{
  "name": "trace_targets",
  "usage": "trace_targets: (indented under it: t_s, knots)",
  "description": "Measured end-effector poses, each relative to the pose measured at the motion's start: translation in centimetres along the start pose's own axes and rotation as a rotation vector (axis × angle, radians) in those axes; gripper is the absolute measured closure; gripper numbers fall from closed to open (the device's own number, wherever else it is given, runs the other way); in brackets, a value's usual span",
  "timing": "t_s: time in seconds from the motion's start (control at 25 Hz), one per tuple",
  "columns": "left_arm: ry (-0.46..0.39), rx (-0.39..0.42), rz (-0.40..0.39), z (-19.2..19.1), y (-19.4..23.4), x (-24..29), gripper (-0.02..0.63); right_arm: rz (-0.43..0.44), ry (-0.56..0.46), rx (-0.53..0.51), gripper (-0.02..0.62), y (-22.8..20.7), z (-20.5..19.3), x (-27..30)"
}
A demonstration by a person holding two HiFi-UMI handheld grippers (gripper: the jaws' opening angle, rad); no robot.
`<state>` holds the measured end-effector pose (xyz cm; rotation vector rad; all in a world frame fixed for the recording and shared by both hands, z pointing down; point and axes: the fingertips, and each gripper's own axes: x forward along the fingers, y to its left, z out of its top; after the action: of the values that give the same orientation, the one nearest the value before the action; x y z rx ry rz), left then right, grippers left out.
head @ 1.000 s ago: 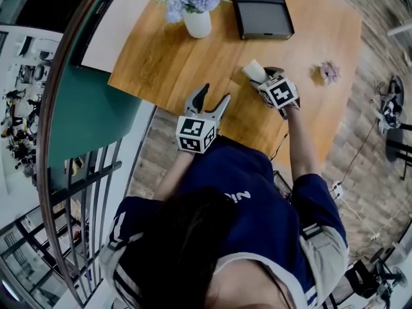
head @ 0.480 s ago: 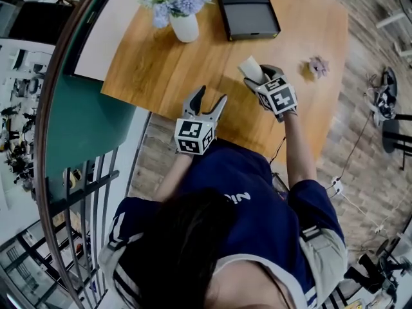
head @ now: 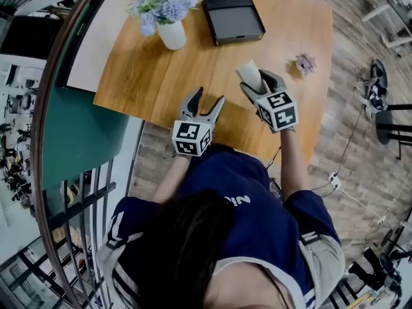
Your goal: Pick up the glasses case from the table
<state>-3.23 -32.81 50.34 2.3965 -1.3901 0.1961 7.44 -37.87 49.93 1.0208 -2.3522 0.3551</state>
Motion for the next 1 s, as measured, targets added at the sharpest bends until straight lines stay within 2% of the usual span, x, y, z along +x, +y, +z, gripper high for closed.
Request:
trace_targets:
  t_s: [0.2,0.4,0.68,0.8,1.0]
  knots:
    - [-0.032,0.005,-0.038,1.1,-1.5,0.0,0.321,-0.086,-0.095,0.048,0.296,-0.3,0.6,-3.4]
    - [-0.066,0.043,-0.067,2.5,-2.5,-0.1,0.321,-0.168,-0.201,0.113,0.296,-0.5,0.6,-6.9]
    - [-0.081,0.082,-0.089,2.8,-3.3,-0.7,0.321,-0.315,-0.301,0.170,0.296,-0.6,-1.6,-11.6]
    - [-0.070,0.110,-0.094,2.3,-3.3,-1.0,0.321,-0.371,-0.322,0.225,0.296,-0.5,-3.6,-13.1]
    - [-0.071,0.122,-0.097,2.1,-3.5,-1.0,0.321,-0.422,-0.290,0.273,0.296,0.3,-6.7,-13.9]
